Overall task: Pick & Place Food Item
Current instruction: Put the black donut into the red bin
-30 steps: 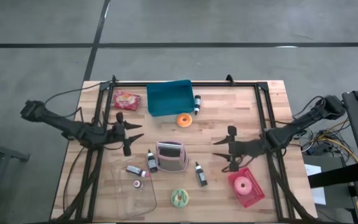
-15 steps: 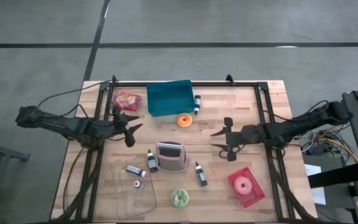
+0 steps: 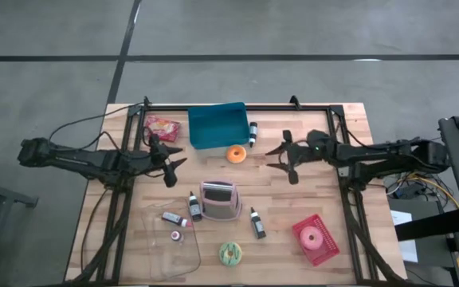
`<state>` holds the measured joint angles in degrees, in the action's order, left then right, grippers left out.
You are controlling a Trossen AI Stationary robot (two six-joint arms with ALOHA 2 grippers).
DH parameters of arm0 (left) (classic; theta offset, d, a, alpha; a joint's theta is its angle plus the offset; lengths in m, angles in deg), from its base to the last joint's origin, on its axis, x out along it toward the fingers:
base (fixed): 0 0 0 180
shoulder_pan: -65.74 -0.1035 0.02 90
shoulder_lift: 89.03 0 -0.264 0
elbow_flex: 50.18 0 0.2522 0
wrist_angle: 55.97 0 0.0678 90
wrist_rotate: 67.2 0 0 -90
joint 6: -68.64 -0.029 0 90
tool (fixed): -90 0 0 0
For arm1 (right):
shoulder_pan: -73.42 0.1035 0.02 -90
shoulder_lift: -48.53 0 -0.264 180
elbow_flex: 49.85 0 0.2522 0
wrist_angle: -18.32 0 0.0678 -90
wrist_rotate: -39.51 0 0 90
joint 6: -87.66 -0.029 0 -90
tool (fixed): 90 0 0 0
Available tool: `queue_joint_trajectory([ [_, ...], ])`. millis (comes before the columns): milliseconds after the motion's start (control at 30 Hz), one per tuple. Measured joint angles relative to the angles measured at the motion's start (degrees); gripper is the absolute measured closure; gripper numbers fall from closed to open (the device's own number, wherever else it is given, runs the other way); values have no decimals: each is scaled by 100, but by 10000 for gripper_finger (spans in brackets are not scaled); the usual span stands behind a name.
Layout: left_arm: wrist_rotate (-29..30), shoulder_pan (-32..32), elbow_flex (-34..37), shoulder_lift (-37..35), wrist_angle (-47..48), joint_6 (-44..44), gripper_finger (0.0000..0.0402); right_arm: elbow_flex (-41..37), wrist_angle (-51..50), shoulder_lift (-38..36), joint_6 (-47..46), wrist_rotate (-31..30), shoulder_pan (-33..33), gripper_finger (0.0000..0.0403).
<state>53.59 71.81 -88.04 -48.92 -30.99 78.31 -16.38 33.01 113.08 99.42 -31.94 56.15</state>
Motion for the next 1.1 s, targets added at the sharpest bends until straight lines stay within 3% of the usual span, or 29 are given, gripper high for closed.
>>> queue_joint_trajectory([
  [333, -32, -218, 0, 369, -9, -183, 225, 1059, -158, 1734, 381, 324, -171, 225],
  [533, -32, -367, 41, 429, -16, -299, 225, 1730, -784, 2515, 631, 407, -211, 225],
  [1100, -172, -446, 367, 435, -374, -306, 225, 2793, -1841, 3257, 1229, 429, -521, 225],
])
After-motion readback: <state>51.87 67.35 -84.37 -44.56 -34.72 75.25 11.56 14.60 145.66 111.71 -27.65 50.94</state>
